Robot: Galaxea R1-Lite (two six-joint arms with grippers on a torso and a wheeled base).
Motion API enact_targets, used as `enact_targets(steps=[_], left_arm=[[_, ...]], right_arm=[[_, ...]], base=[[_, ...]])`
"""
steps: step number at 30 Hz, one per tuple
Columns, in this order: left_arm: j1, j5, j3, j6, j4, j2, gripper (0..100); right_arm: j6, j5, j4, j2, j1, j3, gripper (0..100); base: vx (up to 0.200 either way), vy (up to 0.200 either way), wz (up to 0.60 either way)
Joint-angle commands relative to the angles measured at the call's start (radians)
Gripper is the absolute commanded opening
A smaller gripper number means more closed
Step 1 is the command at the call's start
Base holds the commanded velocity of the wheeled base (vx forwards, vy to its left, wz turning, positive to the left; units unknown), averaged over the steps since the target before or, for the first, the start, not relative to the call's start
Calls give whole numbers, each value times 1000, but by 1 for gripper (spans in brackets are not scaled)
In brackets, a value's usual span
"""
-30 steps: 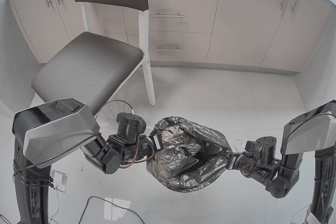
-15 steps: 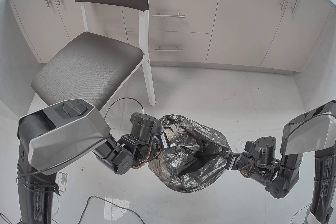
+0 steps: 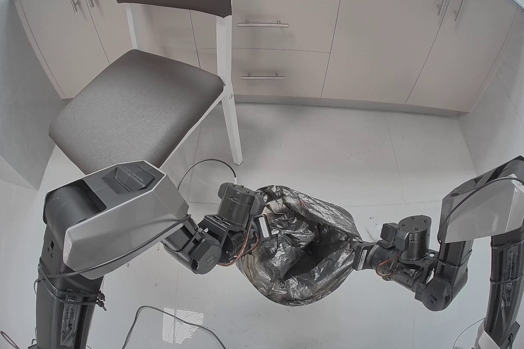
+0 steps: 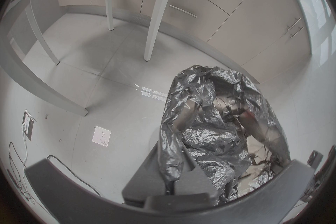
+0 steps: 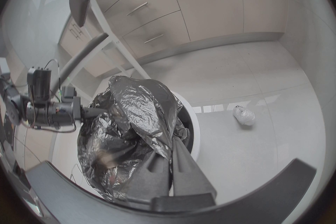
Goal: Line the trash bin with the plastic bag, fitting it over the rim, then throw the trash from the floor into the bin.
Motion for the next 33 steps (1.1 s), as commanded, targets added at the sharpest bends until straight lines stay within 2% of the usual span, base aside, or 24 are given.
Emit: enact_targets(steps=[1, 8, 14, 18, 27, 33], left_arm=[[-1, 1, -17, -3, 10, 19, 0], [-1, 1, -20, -1, 8, 30, 0], [4, 1, -36, -3, -4, 54, 0], [6, 1, -45, -1, -4, 65, 0], [10, -2, -51, -9, -9, 65, 0], [12, -2, -62, -7, -9, 74, 0]], right_arm=[[-30, 6, -18, 2, 15, 27, 0], [-41, -3, -18, 46, 9, 10, 0], [-103, -9, -18, 114, -46, -34, 0], [-110, -43, -18, 141, -76, -71, 0], [-110, -55, -18, 148, -76, -83, 0], [-109, -105, -18, 166, -76, -120, 0]], base=[[0, 0, 0], [0, 0, 0], [0, 0, 0], [0, 0, 0], [0, 0, 0], [0, 0, 0]])
